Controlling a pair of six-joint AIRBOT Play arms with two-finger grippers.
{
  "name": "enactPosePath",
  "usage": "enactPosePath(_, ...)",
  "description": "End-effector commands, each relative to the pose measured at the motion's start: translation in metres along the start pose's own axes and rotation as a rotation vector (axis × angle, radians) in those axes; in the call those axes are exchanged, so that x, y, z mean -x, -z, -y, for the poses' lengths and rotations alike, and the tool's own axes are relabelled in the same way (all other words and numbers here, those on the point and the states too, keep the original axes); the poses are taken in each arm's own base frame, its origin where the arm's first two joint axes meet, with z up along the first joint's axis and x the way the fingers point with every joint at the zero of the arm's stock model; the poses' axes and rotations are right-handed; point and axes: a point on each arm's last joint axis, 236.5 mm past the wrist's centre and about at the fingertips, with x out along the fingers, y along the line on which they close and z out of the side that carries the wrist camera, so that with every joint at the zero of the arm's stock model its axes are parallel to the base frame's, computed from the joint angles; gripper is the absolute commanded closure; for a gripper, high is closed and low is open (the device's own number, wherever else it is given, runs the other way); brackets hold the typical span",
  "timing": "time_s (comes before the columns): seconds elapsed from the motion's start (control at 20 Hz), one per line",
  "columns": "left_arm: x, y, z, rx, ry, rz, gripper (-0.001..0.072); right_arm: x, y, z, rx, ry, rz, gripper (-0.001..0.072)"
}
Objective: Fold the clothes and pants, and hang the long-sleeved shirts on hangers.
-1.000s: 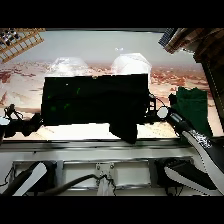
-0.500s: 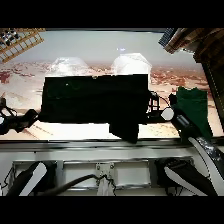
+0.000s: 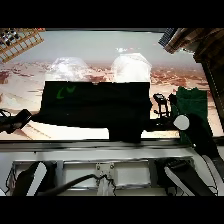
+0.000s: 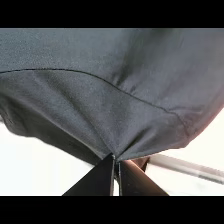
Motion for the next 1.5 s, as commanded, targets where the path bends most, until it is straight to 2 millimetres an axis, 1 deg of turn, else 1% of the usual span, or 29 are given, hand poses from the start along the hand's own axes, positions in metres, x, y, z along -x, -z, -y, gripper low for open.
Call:
enactPosePath(0.0, 0.005, 0.001, 0.000, 0.008, -0.004, 0.006, 0.0706, 0.013, 0.013, -0.002, 0.024, 0.006, -0.009, 0.0690)
enactPosePath(0.1, 0.005, -0.002, 0.009, 0.026, 0.026, 0.020, 0.0706, 0.014, 0.010, -0.002, 0.025, 0.005, 0.005, 0.0690)
enactPosePath(0.2, 0.004, -0.011, 0.022, 0.023, 0.064, 0.059, 0.0707, 0.017, -0.005, -0.001, 0.035, 0.014, 0.061, 0.0690)
enactPosePath(0.3, 0.007, -0.024, 0.033, -0.004, 0.084, 0.117, 0.0707, 0.025, -0.028, 0.000, 0.054, 0.037, 0.132, 0.0690)
enactPosePath(0.35, 0.009, -0.033, 0.040, -0.018, 0.094, 0.145, 0.0708, 0.026, -0.038, 0.002, 0.068, 0.051, 0.137, 0.0692)
enactPosePath(0.45, 0.012, -0.051, 0.055, -0.050, 0.114, 0.198, 0.0709, 0.020, -0.056, 0.003, 0.106, 0.065, 0.100, 0.0691)
enactPosePath(0.55, 0.010, -0.073, 0.067, -0.066, 0.128, 0.248, 0.0709, 0.008, -0.084, 0.003, 0.135, 0.074, 0.071, 0.0692)
enactPosePath(0.6, 0.006, -0.081, 0.072, -0.073, 0.132, 0.256, 0.0709, 0.002, -0.100, 0.004, 0.144, 0.076, 0.071, 0.0692)
enactPosePath(0.75, -0.015, -0.097, 0.086, -0.092, 0.135, 0.234, 0.0709, -0.019, -0.153, 0.004, 0.136, 0.081, 0.083, 0.0692)
enactPosePath(0.85, -0.027, -0.112, 0.095, -0.099, 0.137, 0.248, 0.0709, -0.032, -0.183, 0.007, 0.133, 0.082, 0.081, 0.0692)
enactPosePath(0.95, -0.037, -0.129, 0.098, -0.094, 0.135, 0.266, 0.0709, -0.041, -0.209, 0.017, 0.108, 0.086, 0.087, 0.0692)
enactPosePath(1.05, -0.050, -0.143, 0.100, -0.090, 0.130, 0.271, 0.0709, -0.045, -0.230, 0.031, 0.075, 0.088, 0.101, 0.0692)
enactPosePath(1.15, -0.063, -0.152, 0.100, -0.079, 0.125, 0.269, 0.0709, -0.050, -0.245, 0.044, 0.048, 0.088, 0.110, 0.0692)
enactPosePath(1.25, -0.082, -0.156, 0.104, -0.055, 0.124, 0.258, 0.0709, -0.060, -0.258, 0.048, 0.050, 0.072, 0.120, 0.0692)
enactPosePath(1.4, -0.111, -0.153, 0.112, -0.023, 0.140, 0.247, 0.0707, -0.084, -0.266, 0.052, 0.041, 0.061, 0.110, 0.0691)
enactPosePath(1.45, -0.118, -0.152, 0.115, 0.006, 0.153, 0.244, 0.0706, -0.090, -0.267, 0.055, 0.034, 0.063, 0.113, 0.0676)
